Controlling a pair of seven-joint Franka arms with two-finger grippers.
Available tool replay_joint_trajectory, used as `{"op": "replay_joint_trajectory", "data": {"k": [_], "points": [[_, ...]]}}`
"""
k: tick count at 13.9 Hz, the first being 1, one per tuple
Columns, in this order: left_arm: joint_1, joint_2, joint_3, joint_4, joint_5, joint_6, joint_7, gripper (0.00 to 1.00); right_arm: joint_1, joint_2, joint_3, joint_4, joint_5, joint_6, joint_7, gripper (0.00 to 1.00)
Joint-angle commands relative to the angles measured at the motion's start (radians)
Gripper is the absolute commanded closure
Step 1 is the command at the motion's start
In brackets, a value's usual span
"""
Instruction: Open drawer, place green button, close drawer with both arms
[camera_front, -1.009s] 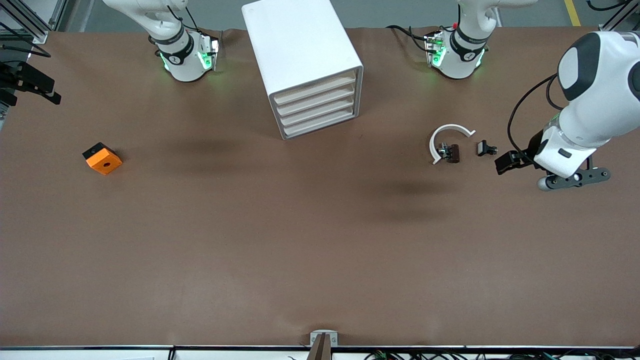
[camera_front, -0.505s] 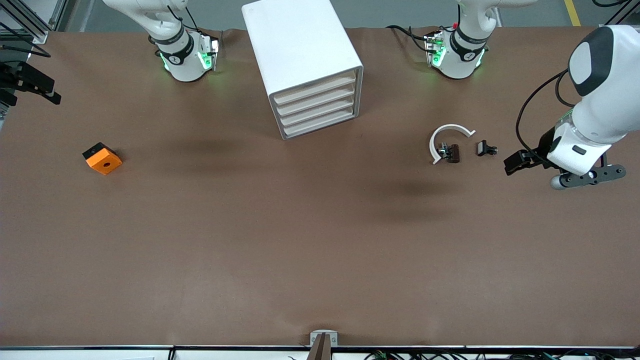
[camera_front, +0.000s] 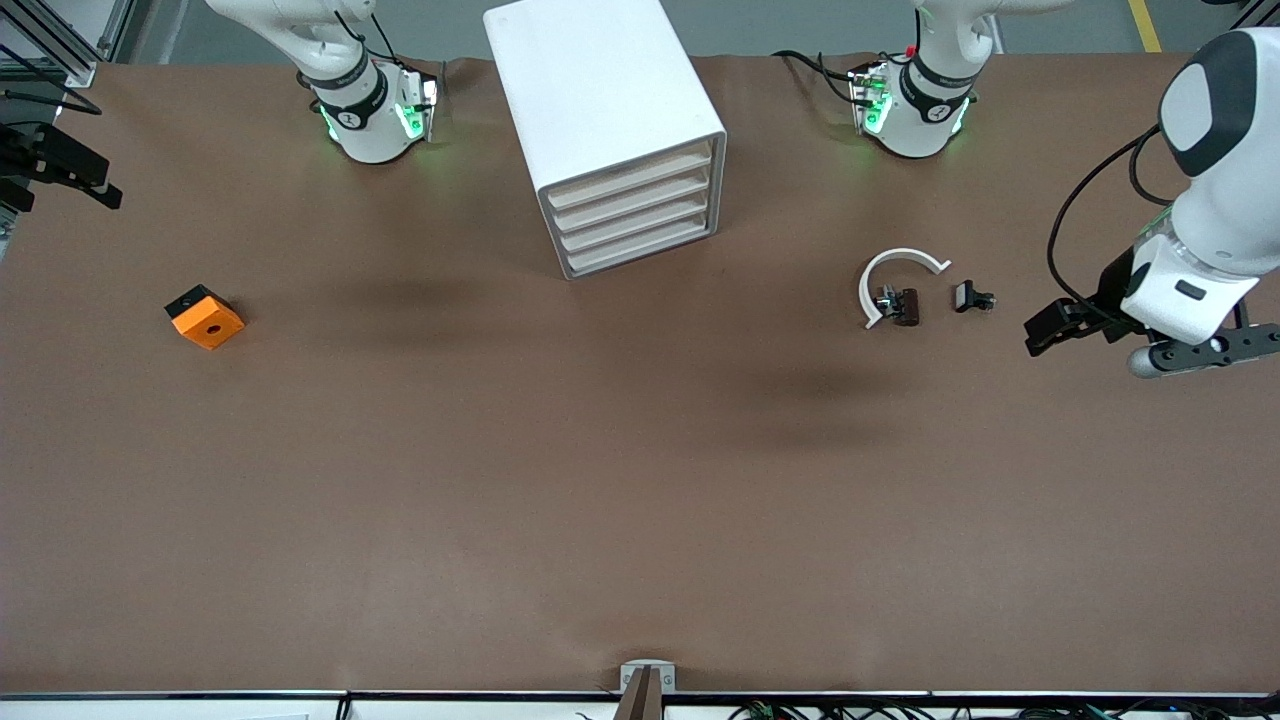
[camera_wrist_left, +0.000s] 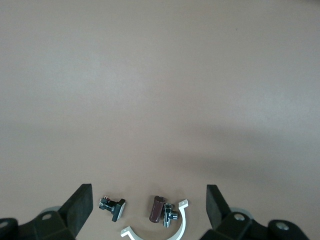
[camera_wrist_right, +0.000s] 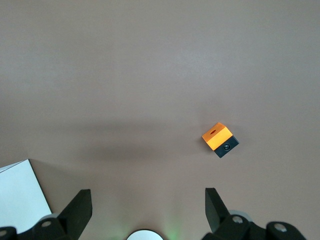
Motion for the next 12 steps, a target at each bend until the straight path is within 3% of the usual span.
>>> {"op": "replay_joint_trajectory", "data": {"k": [1, 8, 12], "points": [[0.028, -0.012, -0.008, 0.031, -0.003, -0.028, 0.072, 0.0, -0.007, -0.024, 0.005, -0.017, 0.01, 0.002, 0.027, 0.0], [0.058, -0.005, -0.017, 0.174, 0.001, -0.208, 0.143, 0.0, -0.005, -0.024, 0.006, -0.015, 0.01, 0.003, 0.053, 0.0], [0.058, -0.012, -0.022, 0.186, 0.0, -0.236, 0.163, 0.0, -0.005, -0.024, 0.006, -0.015, 0.01, 0.005, 0.053, 0.0]]}}
